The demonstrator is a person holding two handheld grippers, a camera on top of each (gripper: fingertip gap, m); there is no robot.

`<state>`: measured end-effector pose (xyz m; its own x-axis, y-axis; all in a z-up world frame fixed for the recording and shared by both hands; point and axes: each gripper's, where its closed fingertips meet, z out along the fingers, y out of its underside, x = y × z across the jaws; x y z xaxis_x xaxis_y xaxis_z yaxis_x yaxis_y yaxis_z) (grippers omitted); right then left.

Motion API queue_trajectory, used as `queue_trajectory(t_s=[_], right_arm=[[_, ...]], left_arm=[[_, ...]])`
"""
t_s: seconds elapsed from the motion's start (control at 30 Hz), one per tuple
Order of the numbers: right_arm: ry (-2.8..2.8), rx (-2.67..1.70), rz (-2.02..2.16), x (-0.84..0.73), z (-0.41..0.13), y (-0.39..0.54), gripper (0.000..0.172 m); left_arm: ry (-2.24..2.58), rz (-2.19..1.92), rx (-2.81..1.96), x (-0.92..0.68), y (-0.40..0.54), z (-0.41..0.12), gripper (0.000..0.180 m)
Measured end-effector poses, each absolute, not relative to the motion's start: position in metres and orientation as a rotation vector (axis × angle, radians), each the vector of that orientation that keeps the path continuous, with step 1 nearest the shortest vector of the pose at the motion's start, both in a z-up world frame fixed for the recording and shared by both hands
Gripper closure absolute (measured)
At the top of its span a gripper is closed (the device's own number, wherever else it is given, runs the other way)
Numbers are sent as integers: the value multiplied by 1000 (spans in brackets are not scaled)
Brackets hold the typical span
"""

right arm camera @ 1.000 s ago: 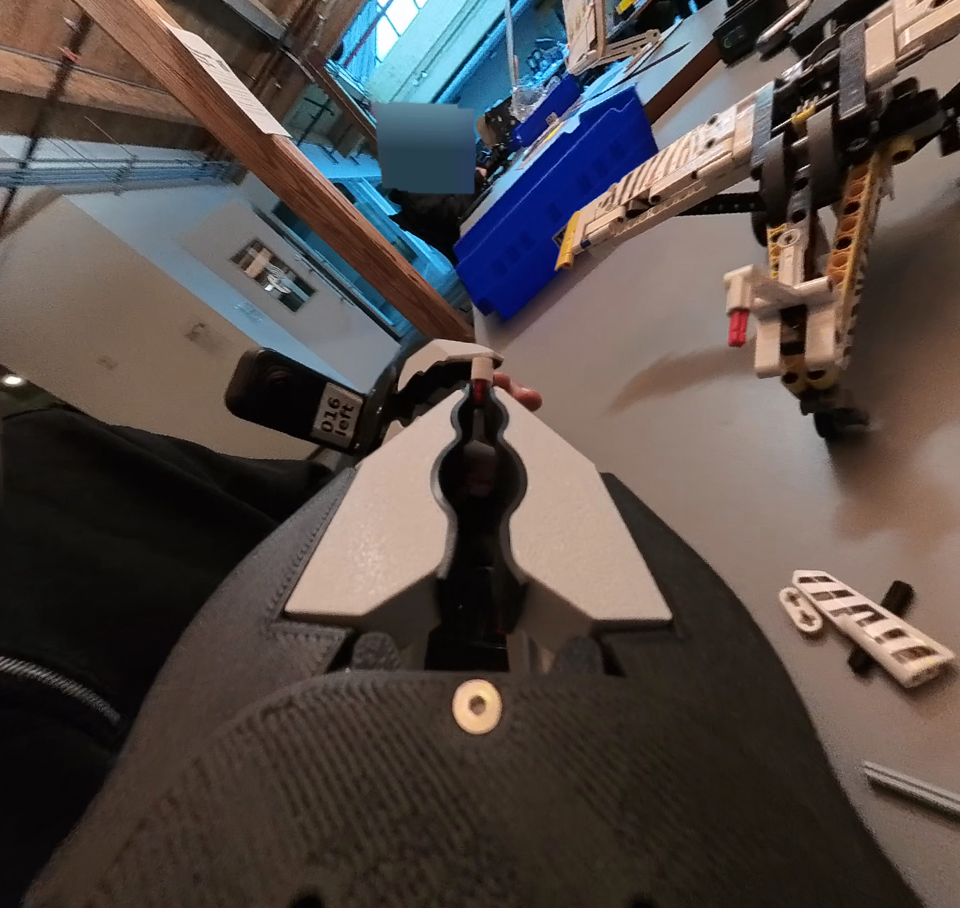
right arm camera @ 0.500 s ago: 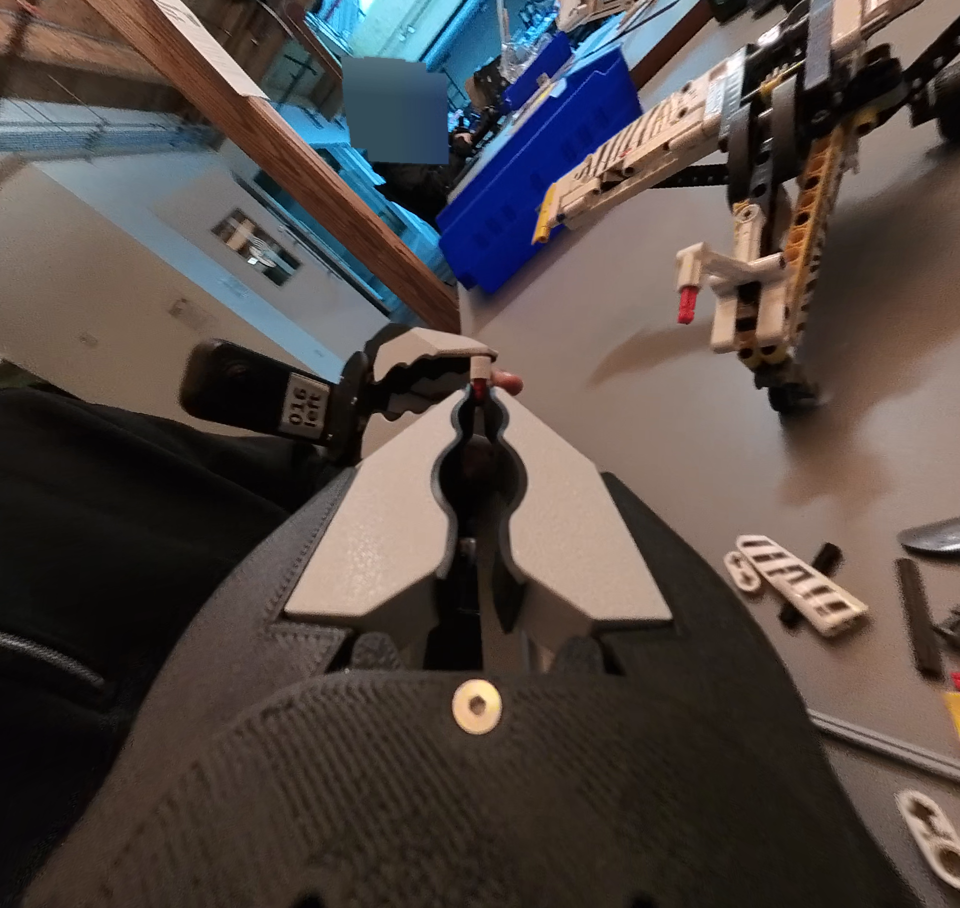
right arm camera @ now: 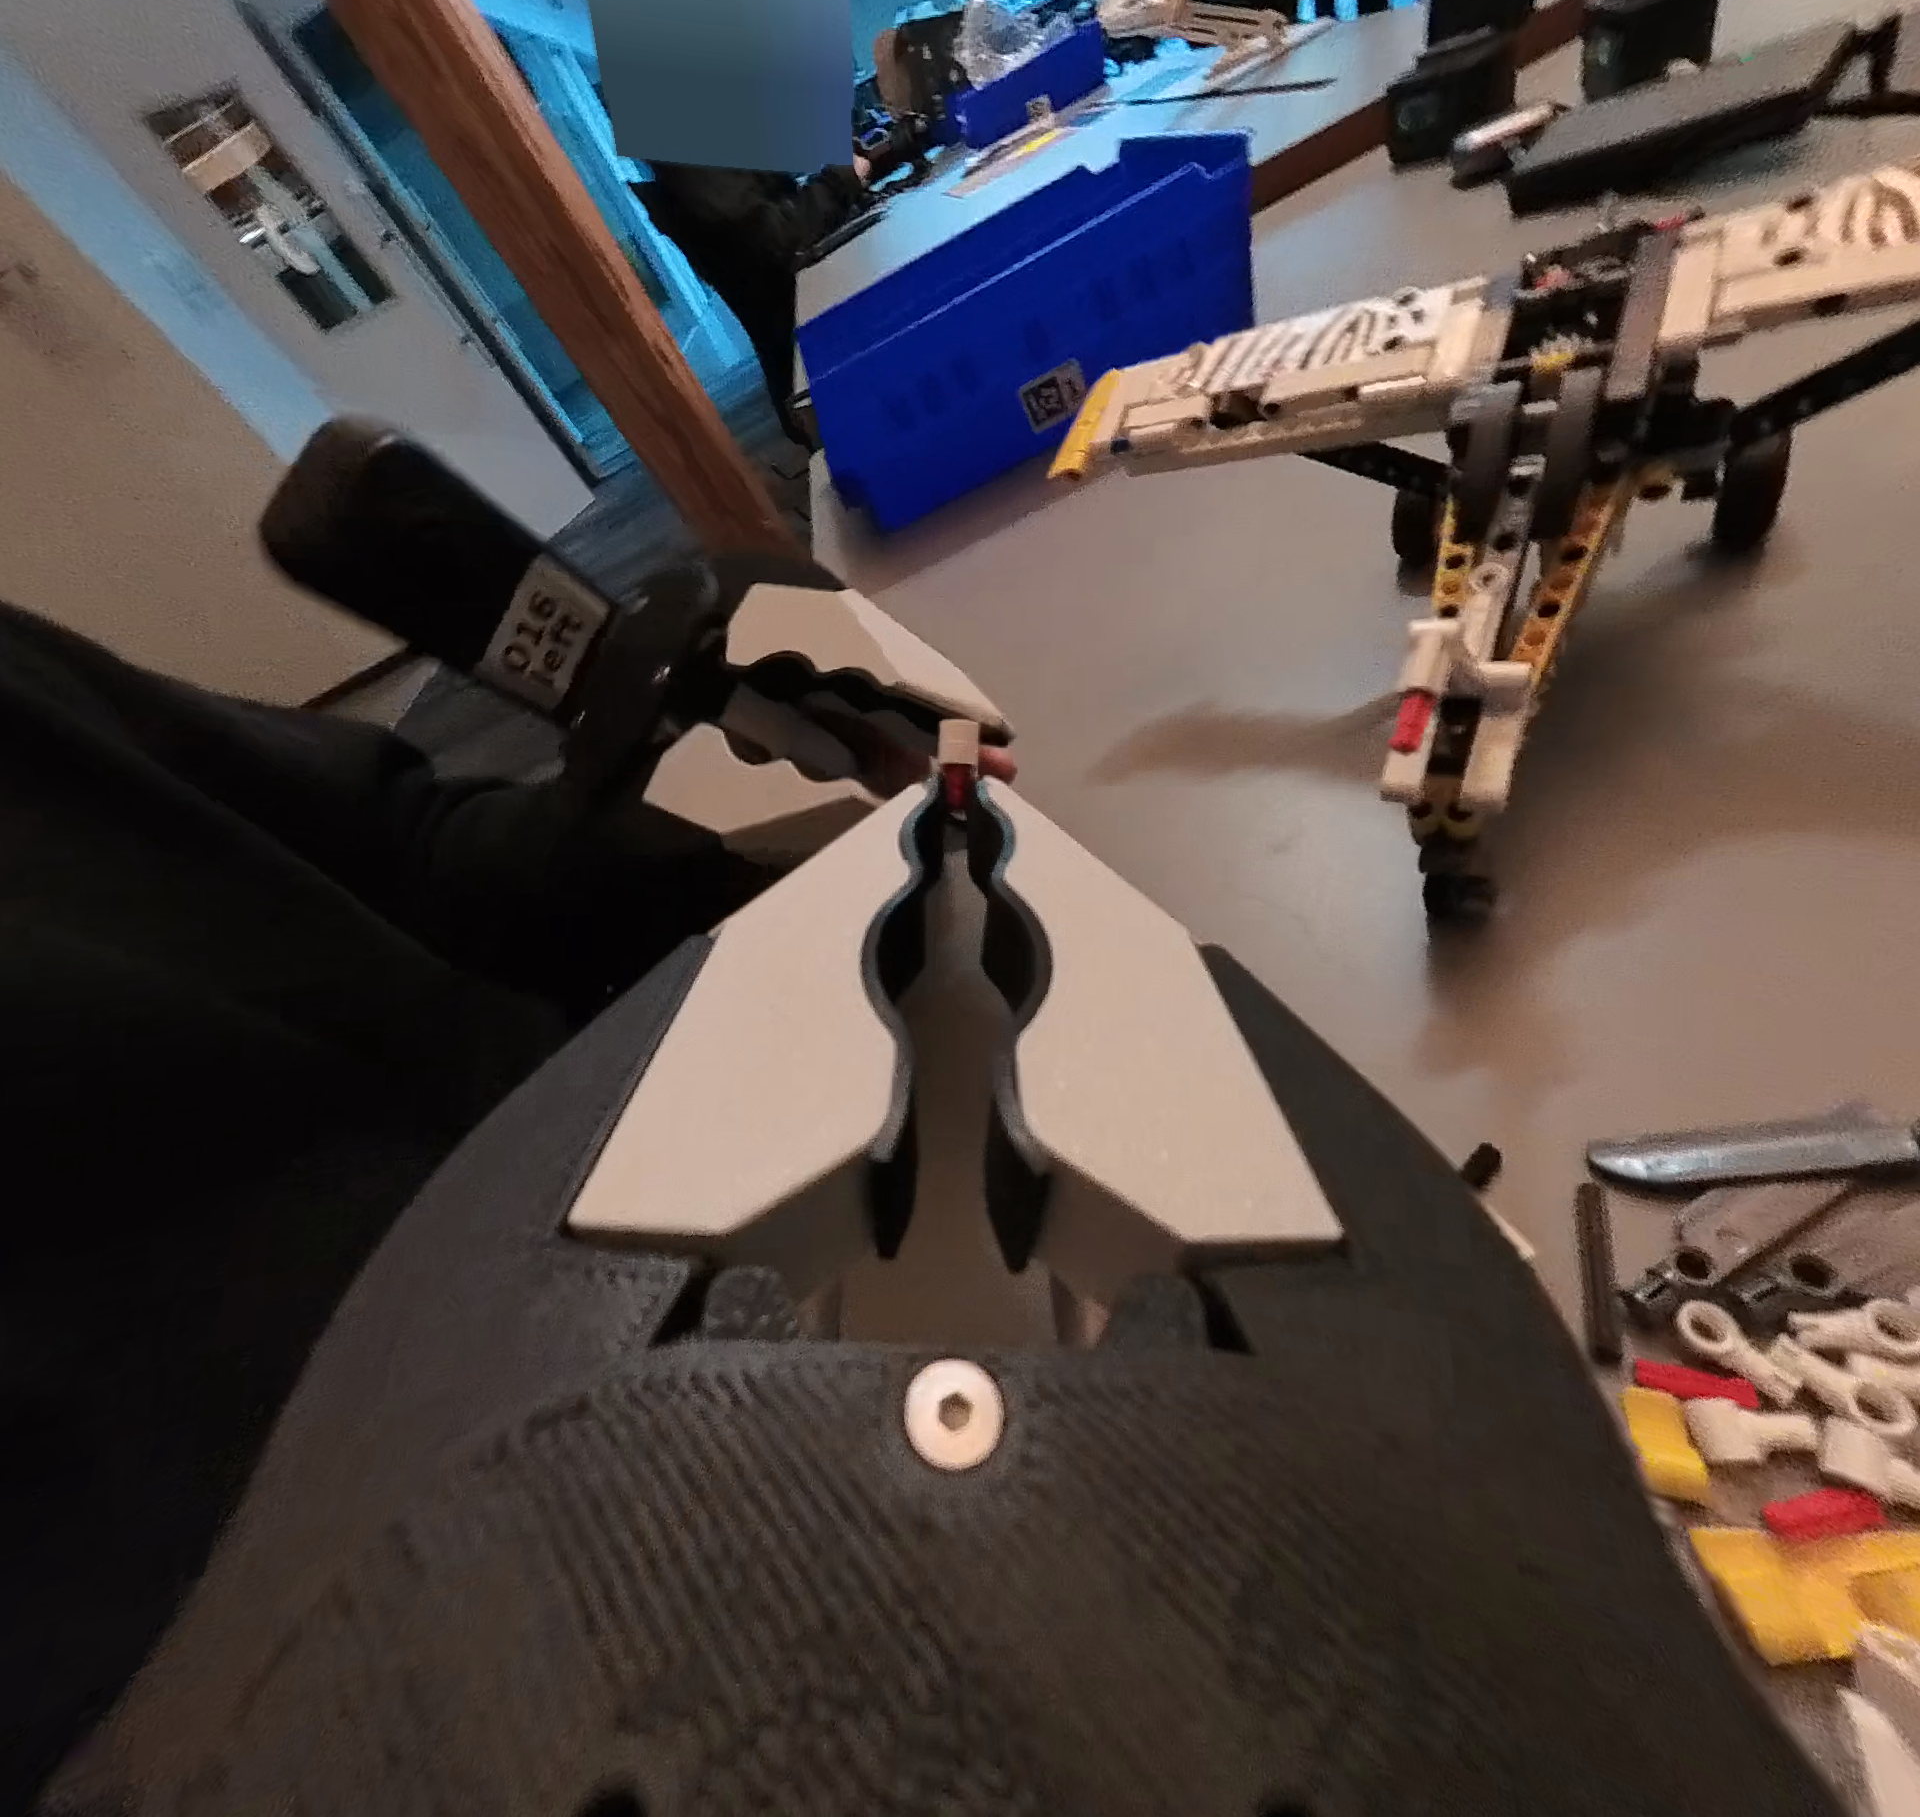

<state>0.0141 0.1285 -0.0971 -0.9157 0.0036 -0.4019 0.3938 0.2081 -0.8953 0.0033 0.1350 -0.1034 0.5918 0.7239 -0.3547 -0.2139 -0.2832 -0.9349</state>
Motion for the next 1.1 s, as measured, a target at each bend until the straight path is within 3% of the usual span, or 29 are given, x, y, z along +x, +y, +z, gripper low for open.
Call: queue_trajectory(t_s=[0.1,0.2,0.27,0.47,1.1], right_arm=[[2208,288,-1793,15,-96,134,170],[2267,133,-1820,23,-96,138,170],[2320,36,-1833,29,-97,137,170],[2236,-123,-1792,52,-97,138,170],[2267,-79,-1906,35,-89,143,170]], left_arm=[[-432,734,-1519,16,136,-93,165],[-527,383,-1456,21,138,-93,142],[-542,203,-1434,27,144,-94,138],[-455,-7,-1409,48,151,-91,174],[-617,-81,-1262,29,151,-81,178]])
